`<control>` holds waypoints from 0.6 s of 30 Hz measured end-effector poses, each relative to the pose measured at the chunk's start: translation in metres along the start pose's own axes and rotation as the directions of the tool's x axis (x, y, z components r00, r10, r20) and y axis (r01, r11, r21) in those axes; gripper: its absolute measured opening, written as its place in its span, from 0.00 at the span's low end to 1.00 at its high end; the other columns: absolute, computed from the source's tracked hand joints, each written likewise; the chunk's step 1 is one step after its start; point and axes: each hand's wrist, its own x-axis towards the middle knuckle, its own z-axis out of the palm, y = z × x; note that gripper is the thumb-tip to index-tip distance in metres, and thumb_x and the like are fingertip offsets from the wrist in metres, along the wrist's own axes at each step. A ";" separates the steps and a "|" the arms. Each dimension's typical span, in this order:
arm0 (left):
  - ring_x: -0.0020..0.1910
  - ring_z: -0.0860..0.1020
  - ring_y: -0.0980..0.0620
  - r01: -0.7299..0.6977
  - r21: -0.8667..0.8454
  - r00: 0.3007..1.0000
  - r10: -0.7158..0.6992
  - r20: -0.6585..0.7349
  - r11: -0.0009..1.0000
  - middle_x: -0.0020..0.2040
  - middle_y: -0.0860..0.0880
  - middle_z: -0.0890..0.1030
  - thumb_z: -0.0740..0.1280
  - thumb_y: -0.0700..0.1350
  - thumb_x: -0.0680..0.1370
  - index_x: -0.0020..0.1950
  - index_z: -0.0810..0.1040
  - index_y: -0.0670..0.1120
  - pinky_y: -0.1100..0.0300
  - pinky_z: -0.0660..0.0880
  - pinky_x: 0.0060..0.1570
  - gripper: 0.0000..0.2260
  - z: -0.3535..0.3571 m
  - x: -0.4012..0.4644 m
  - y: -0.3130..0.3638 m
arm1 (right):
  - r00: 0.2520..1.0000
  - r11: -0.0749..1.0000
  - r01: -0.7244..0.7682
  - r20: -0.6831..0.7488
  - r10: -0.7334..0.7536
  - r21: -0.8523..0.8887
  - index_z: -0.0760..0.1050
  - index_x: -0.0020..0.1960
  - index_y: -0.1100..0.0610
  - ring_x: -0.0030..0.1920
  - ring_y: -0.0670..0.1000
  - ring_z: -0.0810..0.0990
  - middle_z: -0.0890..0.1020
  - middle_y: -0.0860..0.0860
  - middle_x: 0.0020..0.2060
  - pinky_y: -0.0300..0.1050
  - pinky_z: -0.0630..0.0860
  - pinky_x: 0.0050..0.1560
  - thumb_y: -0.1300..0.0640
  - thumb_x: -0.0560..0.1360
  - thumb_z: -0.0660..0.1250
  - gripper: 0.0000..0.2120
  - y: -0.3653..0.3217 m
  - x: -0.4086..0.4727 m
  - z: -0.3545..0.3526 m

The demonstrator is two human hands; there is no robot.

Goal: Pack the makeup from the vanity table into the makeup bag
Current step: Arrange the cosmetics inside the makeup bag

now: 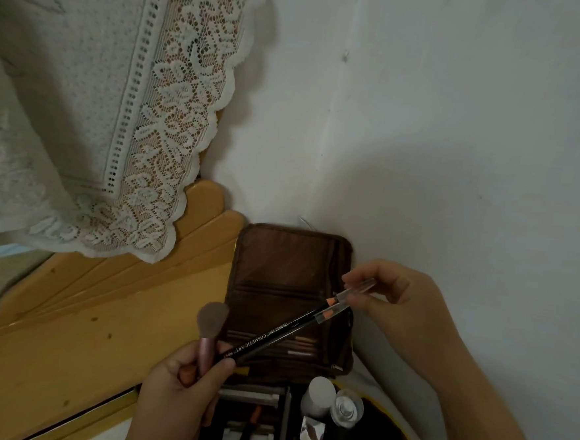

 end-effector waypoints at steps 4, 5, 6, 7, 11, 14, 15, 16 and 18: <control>0.14 0.63 0.55 -0.009 0.029 1.000 0.010 -0.011 1.000 0.24 0.40 0.70 0.66 0.28 0.72 0.38 0.79 0.42 0.67 0.62 0.15 0.10 0.000 0.001 0.002 | 0.999 1.000 -0.010 0.035 0.011 -0.019 0.78 0.35 0.45 0.37 0.41 0.81 0.83 0.43 0.32 0.29 0.76 0.42 0.68 0.67 0.72 0.17 0.000 -0.001 0.003; 0.15 0.64 0.55 -0.006 0.032 1.000 0.007 -0.006 0.999 0.25 0.40 0.70 0.66 0.28 0.72 0.39 0.80 0.42 0.67 0.62 0.15 0.10 0.001 0.001 0.003 | 0.999 1.000 -0.022 0.047 0.022 -0.002 0.78 0.34 0.46 0.36 0.41 0.81 0.83 0.42 0.32 0.30 0.76 0.41 0.68 0.66 0.73 0.16 -0.001 -0.001 0.005; 0.15 0.64 0.55 -0.003 0.035 1.000 0.003 0.000 0.999 0.24 0.41 0.70 0.66 0.29 0.72 0.39 0.80 0.41 0.66 0.62 0.15 0.09 0.001 0.000 0.005 | 0.998 0.999 -0.034 0.059 0.033 0.013 0.78 0.34 0.46 0.35 0.41 0.81 0.83 0.41 0.31 0.30 0.76 0.41 0.68 0.66 0.73 0.17 -0.001 -0.002 0.007; 0.15 0.64 0.55 -0.002 0.039 1.000 0.002 0.002 0.999 0.23 0.42 0.70 0.67 0.29 0.72 0.39 0.79 0.41 0.67 0.62 0.15 0.08 0.002 0.000 0.006 | 0.997 0.999 -0.044 0.069 0.042 0.020 0.78 0.33 0.46 0.34 0.42 0.81 0.83 0.41 0.30 0.30 0.76 0.40 0.68 0.66 0.73 0.17 -0.001 -0.003 0.010; 0.15 0.64 0.57 -0.005 0.081 1.000 0.006 -0.003 0.997 0.21 0.45 0.69 0.68 0.31 0.72 0.39 0.79 0.39 0.68 0.62 0.16 0.05 0.002 -0.001 0.013 | 0.994 0.995 -0.088 0.071 0.084 0.052 0.79 0.32 0.47 0.32 0.40 0.81 0.82 0.41 0.28 0.28 0.74 0.36 0.68 0.67 0.72 0.16 0.001 -0.008 0.017; 0.16 0.65 0.59 -0.043 0.149 0.999 0.043 0.000 0.988 0.23 0.43 0.71 0.69 0.33 0.72 0.37 0.79 0.41 0.69 0.63 0.16 0.05 0.002 0.000 0.018 | 0.994 0.991 -0.105 0.039 0.102 0.077 0.78 0.31 0.48 0.30 0.39 0.80 0.81 0.41 0.25 0.27 0.73 0.34 0.69 0.67 0.72 0.16 0.002 -0.010 0.019; 0.17 0.66 0.59 -0.055 0.168 0.998 0.055 0.003 0.984 0.25 0.42 0.72 0.69 0.33 0.72 0.36 0.79 0.42 0.69 0.64 0.17 0.06 0.003 0.001 0.019 | 0.994 0.991 -0.109 0.032 0.107 0.079 0.78 0.31 0.48 0.30 0.39 0.80 0.81 0.40 0.25 0.26 0.73 0.33 0.69 0.67 0.71 0.16 0.003 -0.011 0.019; 0.18 0.67 0.58 -0.056 0.176 0.998 0.057 0.004 0.983 0.28 0.40 0.74 0.69 0.34 0.72 0.36 0.79 0.42 0.69 0.65 0.18 0.06 0.004 0.003 0.020 | 0.993 0.990 -0.115 0.027 0.113 0.086 0.79 0.31 0.48 0.29 0.38 0.80 0.81 0.41 0.25 0.27 0.73 0.33 0.69 0.67 0.71 0.16 0.004 -0.011 0.020; 0.19 0.67 0.57 -0.030 0.155 1.000 0.029 0.006 0.987 0.30 0.39 0.74 0.69 0.34 0.72 0.36 0.79 0.43 0.68 0.65 0.18 0.07 0.007 0.006 0.021 | 0.991 0.983 -0.134 0.021 0.132 0.123 0.79 0.32 0.50 0.29 0.39 0.79 0.82 0.42 0.25 0.28 0.74 0.32 0.69 0.68 0.70 0.15 0.005 -0.010 0.020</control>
